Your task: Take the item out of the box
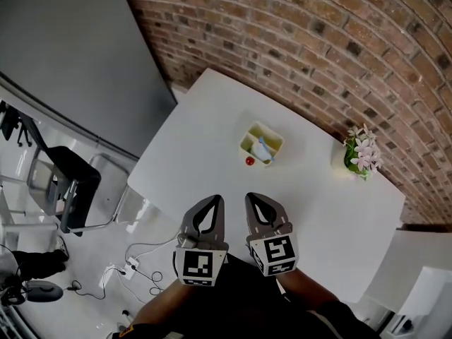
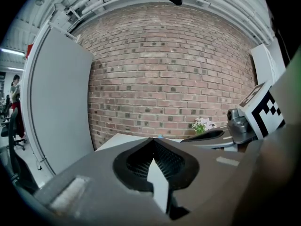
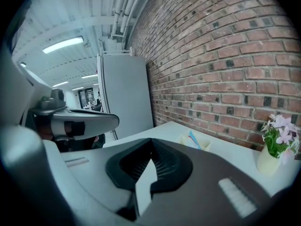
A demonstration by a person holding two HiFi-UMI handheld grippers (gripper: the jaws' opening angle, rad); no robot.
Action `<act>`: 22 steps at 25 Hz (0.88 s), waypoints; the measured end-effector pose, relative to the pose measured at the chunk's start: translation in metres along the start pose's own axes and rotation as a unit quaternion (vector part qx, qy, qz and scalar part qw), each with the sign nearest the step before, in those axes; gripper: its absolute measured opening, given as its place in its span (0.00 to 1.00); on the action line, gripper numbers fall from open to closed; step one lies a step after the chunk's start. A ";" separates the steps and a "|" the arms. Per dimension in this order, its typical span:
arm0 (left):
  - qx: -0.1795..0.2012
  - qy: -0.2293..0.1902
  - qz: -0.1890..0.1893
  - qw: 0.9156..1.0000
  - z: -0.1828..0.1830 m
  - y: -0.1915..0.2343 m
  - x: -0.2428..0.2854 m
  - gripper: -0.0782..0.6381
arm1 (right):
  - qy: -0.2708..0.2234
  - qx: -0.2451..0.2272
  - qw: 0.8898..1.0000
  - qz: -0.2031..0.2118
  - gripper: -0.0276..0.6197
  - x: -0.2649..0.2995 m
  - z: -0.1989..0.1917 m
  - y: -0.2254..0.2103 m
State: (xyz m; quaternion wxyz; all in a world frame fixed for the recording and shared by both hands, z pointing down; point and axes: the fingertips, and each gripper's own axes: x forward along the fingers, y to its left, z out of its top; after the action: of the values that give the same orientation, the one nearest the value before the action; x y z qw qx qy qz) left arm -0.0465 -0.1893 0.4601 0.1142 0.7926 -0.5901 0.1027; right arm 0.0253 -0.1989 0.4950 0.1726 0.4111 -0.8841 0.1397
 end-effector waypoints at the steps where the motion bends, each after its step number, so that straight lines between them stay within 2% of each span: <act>1: 0.002 0.002 -0.001 1.000 0.000 -0.001 0.004 0.12 | 0.000 0.000 1.000 -0.001 0.05 0.002 0.001 -0.003; 8: 0.004 0.007 -0.014 1.000 -0.004 -0.001 0.030 0.12 | 0.009 -0.003 0.999 -0.032 0.05 0.015 -0.003 -0.027; 16: 0.011 0.023 -0.058 0.998 -0.019 -0.004 0.070 0.12 | 0.034 -0.016 0.995 -0.091 0.05 0.027 -0.008 -0.063; 22: 0.021 0.042 -0.081 0.996 -0.029 -0.004 0.097 0.12 | 0.045 -0.013 0.992 -0.114 0.08 0.040 -0.007 -0.080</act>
State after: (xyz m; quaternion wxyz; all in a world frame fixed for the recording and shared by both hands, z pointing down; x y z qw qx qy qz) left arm -0.0165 -0.2678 0.5167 0.1300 0.8351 -0.5163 0.1382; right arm 0.0644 -0.2731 0.5270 0.2327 0.5004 -0.8244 0.1255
